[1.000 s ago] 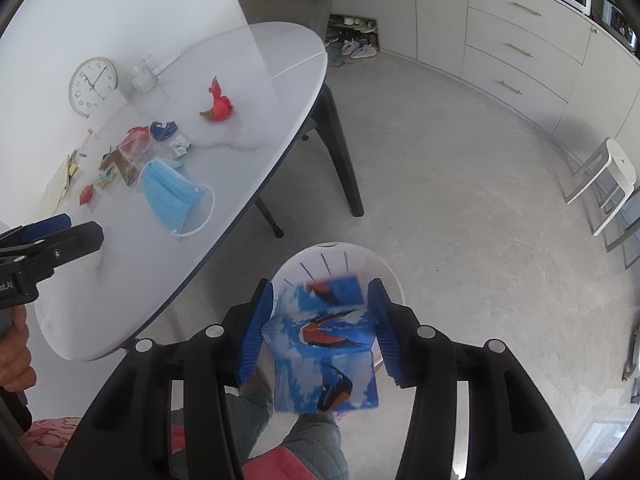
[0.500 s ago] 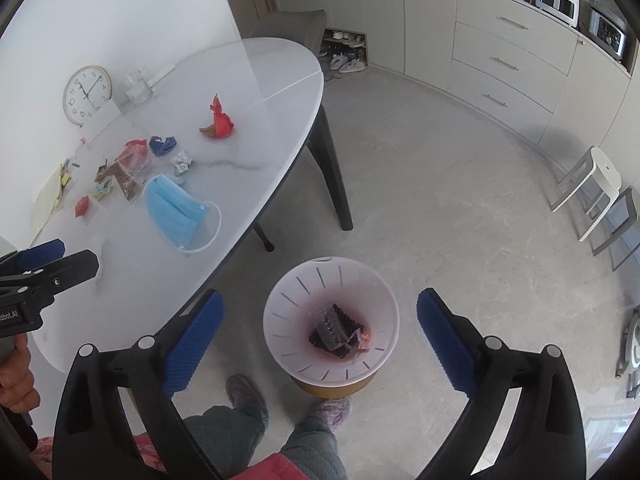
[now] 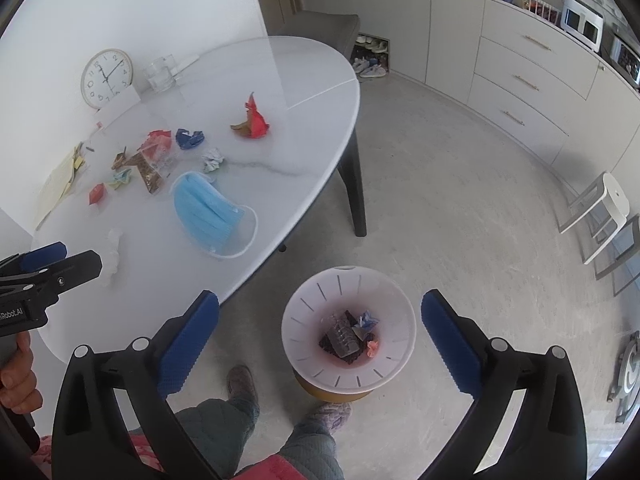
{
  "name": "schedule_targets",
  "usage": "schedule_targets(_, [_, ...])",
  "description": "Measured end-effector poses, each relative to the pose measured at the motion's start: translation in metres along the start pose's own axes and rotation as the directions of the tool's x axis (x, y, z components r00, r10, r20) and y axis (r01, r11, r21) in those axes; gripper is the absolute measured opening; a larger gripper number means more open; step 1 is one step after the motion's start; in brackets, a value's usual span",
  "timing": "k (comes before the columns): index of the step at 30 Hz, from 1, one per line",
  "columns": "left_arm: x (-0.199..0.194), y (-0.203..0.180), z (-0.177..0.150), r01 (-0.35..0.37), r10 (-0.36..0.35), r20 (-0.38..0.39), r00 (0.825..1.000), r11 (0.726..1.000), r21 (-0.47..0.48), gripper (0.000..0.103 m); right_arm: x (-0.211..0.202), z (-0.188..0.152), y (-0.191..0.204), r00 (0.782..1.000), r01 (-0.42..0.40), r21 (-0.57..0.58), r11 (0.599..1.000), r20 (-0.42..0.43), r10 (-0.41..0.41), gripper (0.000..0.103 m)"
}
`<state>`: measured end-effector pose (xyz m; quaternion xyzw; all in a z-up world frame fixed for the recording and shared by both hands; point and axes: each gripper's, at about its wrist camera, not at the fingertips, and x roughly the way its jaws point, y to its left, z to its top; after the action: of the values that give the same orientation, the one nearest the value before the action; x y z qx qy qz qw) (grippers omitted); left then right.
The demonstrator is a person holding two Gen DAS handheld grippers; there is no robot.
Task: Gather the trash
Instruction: 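Move both tools back over the table toward the red packet and clear bag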
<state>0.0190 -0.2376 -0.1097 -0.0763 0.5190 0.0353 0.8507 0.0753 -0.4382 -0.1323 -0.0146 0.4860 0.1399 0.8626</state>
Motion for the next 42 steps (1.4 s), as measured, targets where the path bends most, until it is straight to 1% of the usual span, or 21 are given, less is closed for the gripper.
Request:
schedule_targets(3, [-0.002, 0.027, 0.003, -0.011, 0.011, 0.001, 1.000, 1.000, -0.027, 0.095, 0.004, 0.004, 0.019, 1.000, -0.010, -0.004, 1.000, -0.003, 0.010, 0.100])
schedule_targets(5, [-0.004, 0.044, 0.006, -0.015, 0.015, 0.002, 1.000, 0.999, -0.041, 0.095, 0.007, 0.009, 0.038, 1.000, -0.012, -0.015, 1.000, -0.005, 0.012, 0.100])
schedule_targets(11, [-0.010, 0.113, 0.021, -0.041, 0.043, 0.016, 0.999, 0.996, -0.073, 0.095, 0.017, 0.023, 0.096, 1.000, -0.030, -0.037, 0.999, 0.007, 0.031, 0.100])
schedule_targets(16, [-0.010, 0.179, 0.033, -0.068, 0.070, 0.022, 0.997, 0.994, -0.088, 0.095, 0.032, 0.033, 0.151, 0.998, -0.055, -0.051, 0.997, 0.008, 0.055, 0.100])
schedule_targets(19, [-0.006, 0.217, 0.039, -0.078, 0.080, 0.011, 0.997, 0.993, -0.093, 0.095, 0.042, 0.036, 0.182, 0.998, -0.061, -0.060, 0.996, 0.007, 0.062, 0.100])
schedule_targets(23, [-0.001, 0.257, 0.045, -0.082, 0.083, 0.010, 0.997, 0.993, -0.085, 0.095, 0.058, 0.038, 0.219, 0.998, -0.062, -0.054, 0.997, -0.005, 0.062, 0.100])
schedule_targets(27, [0.006, 0.285, 0.048, -0.084, 0.084, -0.004, 0.996, 0.993, -0.080, 0.095, 0.068, 0.040, 0.245, 0.998, -0.061, -0.049, 0.997, -0.025, 0.060, 0.100])
schedule_targets(29, [0.009, 0.298, 0.048, -0.078, 0.077, -0.012, 0.997, 0.992, -0.099, 0.095, 0.070, 0.042, 0.257, 0.997, -0.066, -0.066, 0.996, -0.038, 0.063, 0.100])
schedule_targets(31, [0.012, 0.308, 0.047, -0.074, 0.072, -0.017, 0.997, 0.990, -0.120, 0.095, 0.072, 0.045, 0.267, 0.998, -0.053, -0.098, 0.994, -0.044, 0.049, 0.100])
schedule_targets(35, [0.026, 0.321, 0.049, -0.082, 0.076, -0.038, 0.996, 0.984, -0.161, 0.095, 0.082, 0.054, 0.277, 0.997, -0.050, -0.128, 0.991, -0.058, 0.043, 0.101])
schedule_targets(38, [0.038, 0.329, 0.058, -0.086, 0.078, -0.046, 0.996, 0.973, -0.215, 0.095, 0.090, 0.064, 0.280, 0.997, -0.053, -0.139, 0.989, -0.059, 0.045, 0.100])
schedule_targets(42, [0.057, 0.335, 0.081, -0.123, 0.113, -0.054, 0.992, 0.958, -0.260, 0.095, 0.107, 0.082, 0.282, 0.996, -0.068, -0.150, 0.986, -0.069, 0.058, 0.101])
